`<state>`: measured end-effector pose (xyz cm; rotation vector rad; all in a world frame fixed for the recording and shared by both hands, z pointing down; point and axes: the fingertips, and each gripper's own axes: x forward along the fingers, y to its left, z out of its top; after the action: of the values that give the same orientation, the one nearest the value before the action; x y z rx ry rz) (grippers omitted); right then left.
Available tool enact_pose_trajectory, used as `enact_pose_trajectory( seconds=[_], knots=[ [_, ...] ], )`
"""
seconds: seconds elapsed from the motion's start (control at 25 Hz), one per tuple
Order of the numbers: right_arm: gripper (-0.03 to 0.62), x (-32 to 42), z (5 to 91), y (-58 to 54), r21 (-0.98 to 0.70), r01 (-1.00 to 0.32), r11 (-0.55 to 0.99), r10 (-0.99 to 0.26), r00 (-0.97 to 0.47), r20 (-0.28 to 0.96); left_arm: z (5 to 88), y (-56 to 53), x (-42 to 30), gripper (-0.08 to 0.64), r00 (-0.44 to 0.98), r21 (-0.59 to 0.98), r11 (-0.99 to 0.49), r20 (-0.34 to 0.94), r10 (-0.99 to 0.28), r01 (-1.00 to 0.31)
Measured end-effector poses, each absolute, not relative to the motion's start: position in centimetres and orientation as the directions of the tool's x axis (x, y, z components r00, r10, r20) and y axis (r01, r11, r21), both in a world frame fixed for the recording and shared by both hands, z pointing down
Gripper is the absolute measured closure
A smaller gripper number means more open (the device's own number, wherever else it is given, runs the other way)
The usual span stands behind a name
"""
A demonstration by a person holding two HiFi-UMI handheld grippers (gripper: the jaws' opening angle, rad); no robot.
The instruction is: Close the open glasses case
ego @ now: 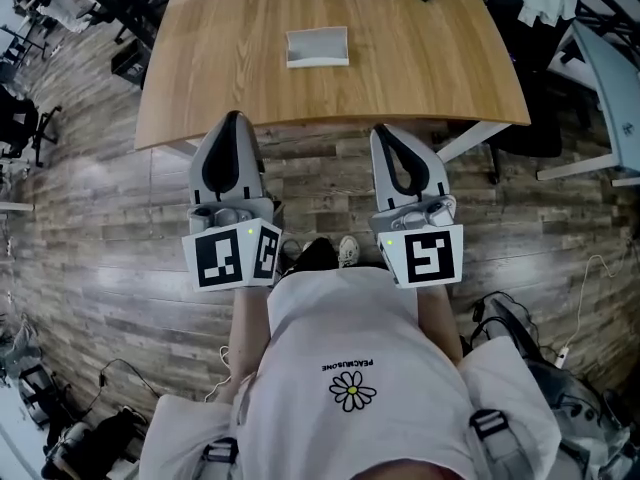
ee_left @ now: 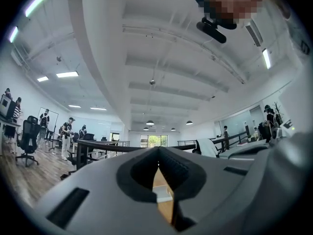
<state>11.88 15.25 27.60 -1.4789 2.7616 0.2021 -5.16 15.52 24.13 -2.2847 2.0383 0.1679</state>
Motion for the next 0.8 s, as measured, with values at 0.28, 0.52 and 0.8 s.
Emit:
enact_pose_trajectory(
  seconds=[0.28,0.52,0.8],
  knots=[
    [0.584,12.1,29.2,14.9,0.065,-0.817,0.573,-0.816,-0.576,-0.043,24.2,16.0,-5.0,0.543,0.101,0.014,-0.104,-0.168,-0.981,-0.994],
    [0.584,12.4,29.9,12.5,0.104,-0.824,0.557,-0.825,-0.563,-0.039,25.2,13.0,-5.0,0.543,0.103,0.027,-0.109,-0.171,-0.980,-0.994],
    [0.584,10.9,30.1,7.3,0.106,-0.817,0.567,-0.820,-0.572,-0.011,25.1,7.2,-5.5,0.543,0.133,0.051,-0.144,-0.180,-0.975,-0.988]
  ],
)
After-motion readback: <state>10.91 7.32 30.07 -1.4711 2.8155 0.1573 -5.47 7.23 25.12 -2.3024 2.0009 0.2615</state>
